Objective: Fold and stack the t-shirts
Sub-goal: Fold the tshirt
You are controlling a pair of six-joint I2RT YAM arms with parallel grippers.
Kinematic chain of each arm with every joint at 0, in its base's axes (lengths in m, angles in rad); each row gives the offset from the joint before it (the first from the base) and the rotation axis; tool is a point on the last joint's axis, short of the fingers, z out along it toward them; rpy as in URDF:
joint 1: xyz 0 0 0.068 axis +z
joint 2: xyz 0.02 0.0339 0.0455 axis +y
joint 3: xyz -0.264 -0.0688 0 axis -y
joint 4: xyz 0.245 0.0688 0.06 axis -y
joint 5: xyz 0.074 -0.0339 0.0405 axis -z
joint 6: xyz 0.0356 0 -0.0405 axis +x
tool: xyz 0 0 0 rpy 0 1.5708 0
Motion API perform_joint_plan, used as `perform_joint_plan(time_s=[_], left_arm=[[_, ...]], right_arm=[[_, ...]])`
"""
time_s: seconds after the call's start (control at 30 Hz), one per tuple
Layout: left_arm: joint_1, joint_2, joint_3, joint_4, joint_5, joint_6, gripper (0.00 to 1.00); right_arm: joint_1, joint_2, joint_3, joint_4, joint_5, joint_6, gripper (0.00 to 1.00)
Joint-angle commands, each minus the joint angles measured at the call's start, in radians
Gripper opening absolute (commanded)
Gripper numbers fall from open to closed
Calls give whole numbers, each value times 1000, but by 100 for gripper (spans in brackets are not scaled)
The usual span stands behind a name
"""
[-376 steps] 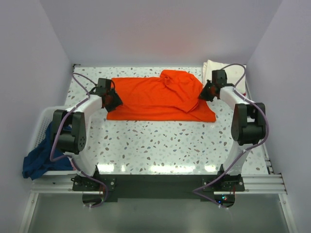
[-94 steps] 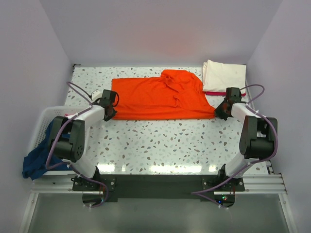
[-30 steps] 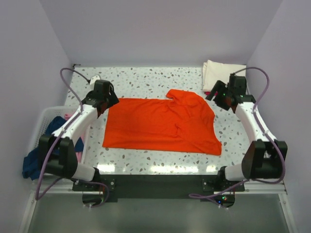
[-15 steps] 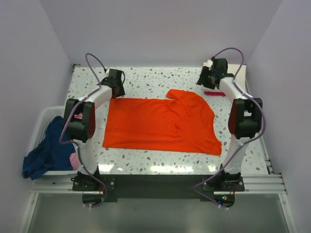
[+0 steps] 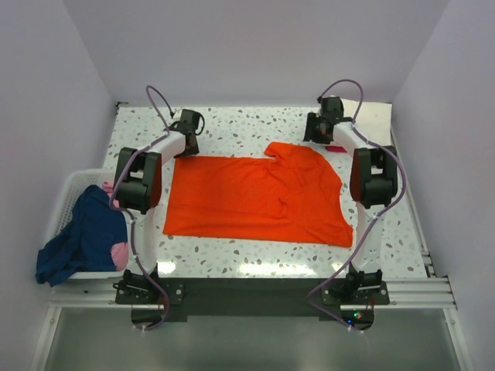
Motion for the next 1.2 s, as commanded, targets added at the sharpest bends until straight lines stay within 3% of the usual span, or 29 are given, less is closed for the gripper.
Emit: perform_joint_plan(time_s=[0.0,0.4,0.7,1.17], left_arm=[[-1,-13,23,-30,-42,-26,51],[-1,-37,31,-51,-42,-42,50],[-1,-79,39,-76,-48,-31,57],[-1,-39,32,-82,-34,-39,51]], right_arm=[[-6,-2,58,-7,36,-51,52],[-5,53,82,-41,-10,-64,52],[0,50,56,-32,-44,-56,52],[0,26,24,-29,-85,-47,52]])
